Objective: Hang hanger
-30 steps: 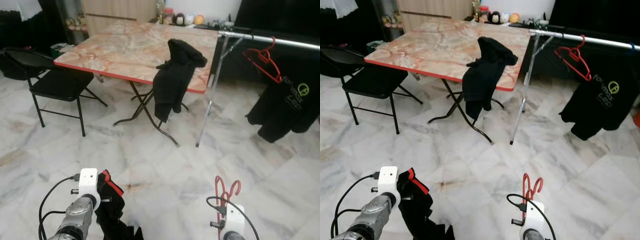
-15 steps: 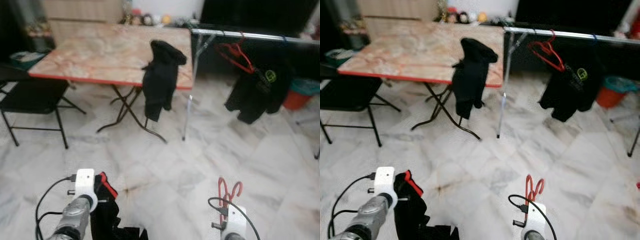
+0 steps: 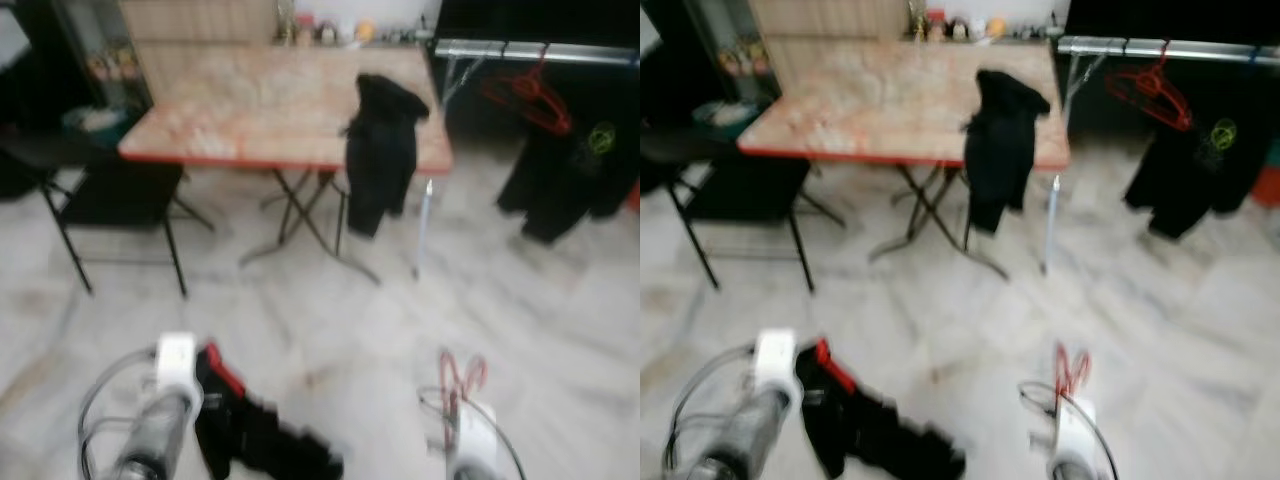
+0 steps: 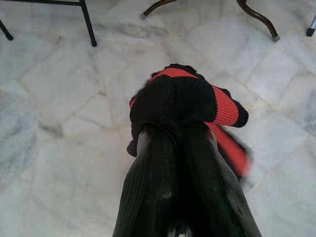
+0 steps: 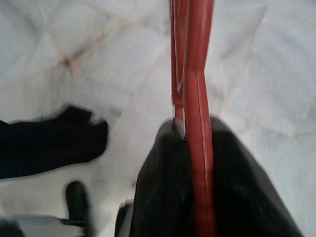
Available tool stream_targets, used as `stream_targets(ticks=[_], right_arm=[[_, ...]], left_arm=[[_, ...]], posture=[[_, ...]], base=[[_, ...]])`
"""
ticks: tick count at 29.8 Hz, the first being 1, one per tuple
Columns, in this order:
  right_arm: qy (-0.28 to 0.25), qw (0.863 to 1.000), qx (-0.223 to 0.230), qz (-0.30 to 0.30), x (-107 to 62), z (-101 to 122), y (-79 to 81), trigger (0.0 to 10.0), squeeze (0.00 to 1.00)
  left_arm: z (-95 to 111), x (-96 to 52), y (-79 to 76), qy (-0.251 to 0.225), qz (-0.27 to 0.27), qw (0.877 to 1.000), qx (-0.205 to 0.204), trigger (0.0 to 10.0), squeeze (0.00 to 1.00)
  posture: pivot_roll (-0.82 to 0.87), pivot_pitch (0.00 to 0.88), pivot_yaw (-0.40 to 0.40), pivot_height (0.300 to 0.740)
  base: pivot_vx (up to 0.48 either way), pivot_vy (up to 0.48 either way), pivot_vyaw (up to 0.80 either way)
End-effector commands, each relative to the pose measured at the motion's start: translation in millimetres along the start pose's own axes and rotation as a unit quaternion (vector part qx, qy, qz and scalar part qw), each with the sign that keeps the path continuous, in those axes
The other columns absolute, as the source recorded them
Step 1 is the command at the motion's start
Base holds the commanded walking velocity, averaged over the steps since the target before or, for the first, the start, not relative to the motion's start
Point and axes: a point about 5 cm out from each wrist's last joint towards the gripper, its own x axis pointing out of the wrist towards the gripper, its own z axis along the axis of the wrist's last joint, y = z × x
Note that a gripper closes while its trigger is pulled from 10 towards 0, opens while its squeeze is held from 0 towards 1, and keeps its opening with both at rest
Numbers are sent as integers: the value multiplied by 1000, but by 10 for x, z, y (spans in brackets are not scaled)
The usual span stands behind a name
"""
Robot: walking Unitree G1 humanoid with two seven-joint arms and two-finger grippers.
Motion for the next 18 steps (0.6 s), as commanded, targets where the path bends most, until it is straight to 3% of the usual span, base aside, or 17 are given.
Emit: stream_targets(ticks=[1,12,18], right_arm=[[1,1000,4,6,0,11,53,10000,0],[0,1000,-2,8,-1,8,53,10000,0],[-2,1000,1,8,-2,8,49,10000,0]], left_arm=[[178,21,133,-33,21,999,6,10000,0],[687,68,183,-135,25,990,9,10000,0],[955,20,112,-223,24,974,-4,10000,0]], posture=[[55,0,-13,740],[55,0,-13,740],[50,0,-7,740]], base=[[0,435,0],[0,439,0],[0,440,0]])
